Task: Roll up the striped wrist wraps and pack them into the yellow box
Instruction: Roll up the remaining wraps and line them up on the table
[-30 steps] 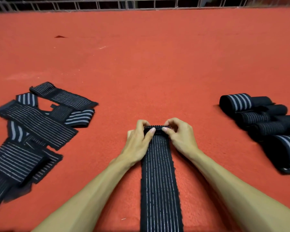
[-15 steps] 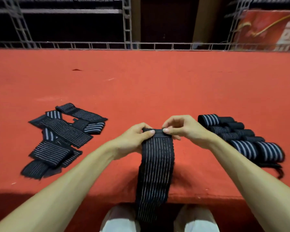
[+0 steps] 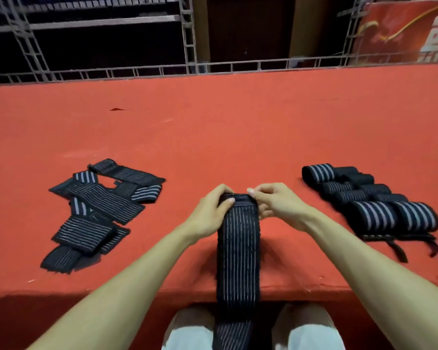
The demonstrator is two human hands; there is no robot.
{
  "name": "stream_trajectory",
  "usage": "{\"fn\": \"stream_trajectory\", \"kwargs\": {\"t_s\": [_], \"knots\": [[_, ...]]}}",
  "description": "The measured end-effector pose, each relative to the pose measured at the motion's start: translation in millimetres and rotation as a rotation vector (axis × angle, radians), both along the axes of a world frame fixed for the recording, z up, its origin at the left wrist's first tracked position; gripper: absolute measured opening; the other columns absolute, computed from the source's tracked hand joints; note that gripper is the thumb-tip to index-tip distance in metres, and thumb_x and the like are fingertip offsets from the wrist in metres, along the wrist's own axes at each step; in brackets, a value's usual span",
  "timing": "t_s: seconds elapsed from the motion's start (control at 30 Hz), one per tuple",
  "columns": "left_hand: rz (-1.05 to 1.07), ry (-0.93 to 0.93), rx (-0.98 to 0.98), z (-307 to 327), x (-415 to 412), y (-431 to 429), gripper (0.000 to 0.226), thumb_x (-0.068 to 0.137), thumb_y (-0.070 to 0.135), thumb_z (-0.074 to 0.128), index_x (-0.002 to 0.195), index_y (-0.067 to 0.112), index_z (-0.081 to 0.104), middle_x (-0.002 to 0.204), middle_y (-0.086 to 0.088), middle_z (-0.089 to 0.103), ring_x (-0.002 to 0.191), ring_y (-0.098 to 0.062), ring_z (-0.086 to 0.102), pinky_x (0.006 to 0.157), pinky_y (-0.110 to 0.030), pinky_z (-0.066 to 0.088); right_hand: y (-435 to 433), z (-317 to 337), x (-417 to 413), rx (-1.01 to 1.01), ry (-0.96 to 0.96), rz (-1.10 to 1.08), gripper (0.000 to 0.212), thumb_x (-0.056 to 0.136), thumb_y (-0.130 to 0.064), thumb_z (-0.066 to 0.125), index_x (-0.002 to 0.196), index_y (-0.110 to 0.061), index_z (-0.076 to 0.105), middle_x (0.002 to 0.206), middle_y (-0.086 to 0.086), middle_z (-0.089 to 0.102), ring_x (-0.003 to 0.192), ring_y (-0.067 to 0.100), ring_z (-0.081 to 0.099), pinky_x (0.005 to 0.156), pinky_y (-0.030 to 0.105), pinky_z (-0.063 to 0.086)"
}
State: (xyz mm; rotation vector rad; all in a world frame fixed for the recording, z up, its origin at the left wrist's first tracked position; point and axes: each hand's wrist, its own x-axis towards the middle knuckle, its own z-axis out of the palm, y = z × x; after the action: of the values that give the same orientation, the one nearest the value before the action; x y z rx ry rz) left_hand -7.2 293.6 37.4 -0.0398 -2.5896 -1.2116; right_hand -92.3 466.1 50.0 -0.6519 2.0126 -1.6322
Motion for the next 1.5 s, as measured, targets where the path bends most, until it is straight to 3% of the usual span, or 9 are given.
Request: {"fn": "stream_trajectory", "kwargs": {"t_s": [0.27,0.57,0.73,0.83,1.0,1.2,1.3,1.4,1.5], "knots": [[-0.013,0.074,0.176,-54,-45,-21,0.011,0.097,0.008,0.052,0.098,0.017,0.059,0.088,0.013,0.063,0.085,-0.004,0.057,0.085,-0.028,0.046,-36,-65,-31,-0.062,-0.081,-0.149,0.057,0.095,-0.045,0.055,0.094,0.011,0.062,0.077,0.012,0.049,0.067,0.021,0.043,0.057,0.031,0.034],[0.101,0.119,0.338,-101,-68,-20,0.027,0.093,-0.002,0.053,0.1,0.023,0.06,0.098,0.009,0.065,0.094,-0.002,0.06,0.088,-0.018,0.044,-54,-112,-40,-0.285,-0.012,-0.315,0.008,0.088,-0.014,0.069,0.09,-0.007,0.073,0.083,0.0,0.073,0.077,0.004,0.065,0.073,0.018,0.051],[0.071,0.104,0.61,-101,-62,-16,0.026,0.09,0.011,0.063,0.114,0.019,0.056,0.081,0.011,0.066,0.074,-0.001,0.059,0.071,-0.018,0.047,-51,-116,-40,-0.358,0.073,-0.286,0.012,0.087,0.002,0.066,0.09,-0.009,0.07,0.087,0.0,0.072,0.082,0.005,0.065,0.077,0.018,0.05],[0.043,0.166,0.493,-97,-60,-12,0.026,0.084,0.029,0.063,0.107,0.019,0.061,0.092,0.012,0.065,0.085,0.003,0.059,0.079,-0.013,0.044,-50,-115,-39,-0.362,0.096,-0.287,0.018,0.084,0.007,0.065,0.087,-0.01,0.069,0.086,0.0,0.072,0.083,0.007,0.066,0.076,0.019,0.052],[0.07,0.128,0.463,-104,-61,-14,0.011,0.093,0.03,0.058,0.103,0.026,0.059,0.092,0.012,0.066,0.086,-0.001,0.061,0.08,-0.022,0.047,-48,-112,-36,-0.374,0.177,-0.332,0.022,0.081,0.012,0.066,0.081,-0.01,0.065,0.082,0.001,0.07,0.077,0.004,0.065,0.071,0.017,0.051],[0.09,0.174,0.352,-105,-58,-14,0.027,0.096,0.004,0.052,0.099,0.031,0.055,0.096,0.013,0.064,0.092,0.0,0.06,0.083,-0.018,0.045,-48,-112,-34,-0.352,0.195,-0.296,0.021,0.082,0.009,0.066,0.085,-0.011,0.066,0.082,-0.003,0.069,0.076,0.005,0.064,0.072,0.02,0.051],[0.083,0.213,0.377,-102,-58,-13,0.029,0.095,-0.003,0.049,0.098,0.026,0.053,0.095,0.008,0.061,0.086,0.001,0.057,0.079,-0.016,0.044,-50,-112,-34,-0.37,0.07,-0.247,0.004,0.089,-0.009,0.067,0.093,-0.01,0.068,0.086,0.002,0.069,0.079,0.01,0.064,0.073,0.027,0.052],[0.067,0.227,0.392,-101,-57,-12,0.034,0.094,-0.01,0.045,0.095,0.023,0.053,0.09,0.008,0.058,0.079,0.005,0.054,0.072,-0.012,0.043,-51,-113,-34,-0.336,0.005,-0.228,0.022,0.093,-0.031,0.061,0.085,-0.013,0.072,0.08,0.006,0.069,0.078,0.017,0.061,0.072,0.035,0.048],[0.058,0.21,0.436,-100,-57,-12,0.038,0.091,-0.015,0.043,0.09,0.021,0.054,0.085,0.008,0.058,0.074,0.003,0.053,0.067,-0.015,0.044,-51,-112,-33,-0.31,0.04,-0.227,0.016,0.092,-0.024,0.064,0.089,-0.011,0.072,0.084,0.005,0.072,0.079,0.013,0.064,0.075,0.033,0.051]]}}
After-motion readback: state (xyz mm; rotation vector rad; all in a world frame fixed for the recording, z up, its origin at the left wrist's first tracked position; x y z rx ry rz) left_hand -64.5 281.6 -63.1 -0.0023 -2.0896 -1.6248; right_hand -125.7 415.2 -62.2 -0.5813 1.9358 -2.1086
